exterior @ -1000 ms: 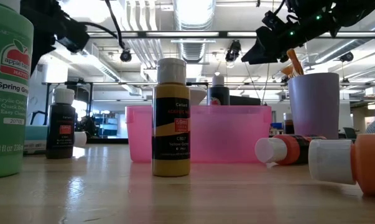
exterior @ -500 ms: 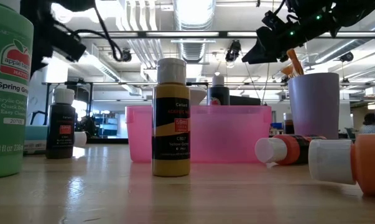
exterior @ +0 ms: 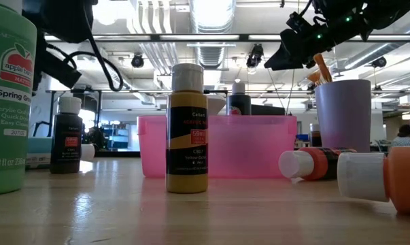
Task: Pick & Place Paint Supplies
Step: Put the large blue paint bottle into the red bin
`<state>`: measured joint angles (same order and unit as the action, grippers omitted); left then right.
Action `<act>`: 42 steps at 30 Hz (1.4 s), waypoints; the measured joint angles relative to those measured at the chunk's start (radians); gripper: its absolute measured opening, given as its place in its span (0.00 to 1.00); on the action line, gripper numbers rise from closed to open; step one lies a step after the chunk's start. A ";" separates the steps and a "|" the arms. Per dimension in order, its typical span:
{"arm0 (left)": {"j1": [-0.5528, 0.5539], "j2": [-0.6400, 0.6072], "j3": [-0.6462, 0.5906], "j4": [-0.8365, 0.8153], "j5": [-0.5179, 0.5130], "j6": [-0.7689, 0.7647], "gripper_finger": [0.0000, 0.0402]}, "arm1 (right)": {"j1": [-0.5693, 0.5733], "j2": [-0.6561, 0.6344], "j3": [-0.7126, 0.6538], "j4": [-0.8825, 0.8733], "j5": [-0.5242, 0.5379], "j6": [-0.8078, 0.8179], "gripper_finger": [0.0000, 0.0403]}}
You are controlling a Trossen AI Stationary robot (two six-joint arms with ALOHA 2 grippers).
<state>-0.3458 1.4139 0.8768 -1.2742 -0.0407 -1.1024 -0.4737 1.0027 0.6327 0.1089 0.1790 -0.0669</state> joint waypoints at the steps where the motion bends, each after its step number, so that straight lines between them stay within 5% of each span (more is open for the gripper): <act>1: 0.000 0.000 0.000 0.005 0.008 0.008 0.63 | 0.000 0.000 0.000 0.000 0.000 0.000 0.65; 9: 0.000 -0.001 -0.001 0.097 0.036 0.037 0.64 | 0.000 0.000 0.000 0.000 -0.002 0.000 0.67; 27: 0.002 -0.009 -0.185 0.281 0.054 0.002 0.64 | 0.000 0.000 -0.001 0.000 -0.007 0.004 0.56; 42: 0.003 -0.073 -0.197 0.188 0.042 0.005 0.45 | 0.000 0.000 -0.003 0.000 -0.005 0.008 0.63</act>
<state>-0.3424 1.3410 0.6801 -1.0859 0.0018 -1.0973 -0.4739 1.0027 0.6300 0.1088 0.1738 -0.0589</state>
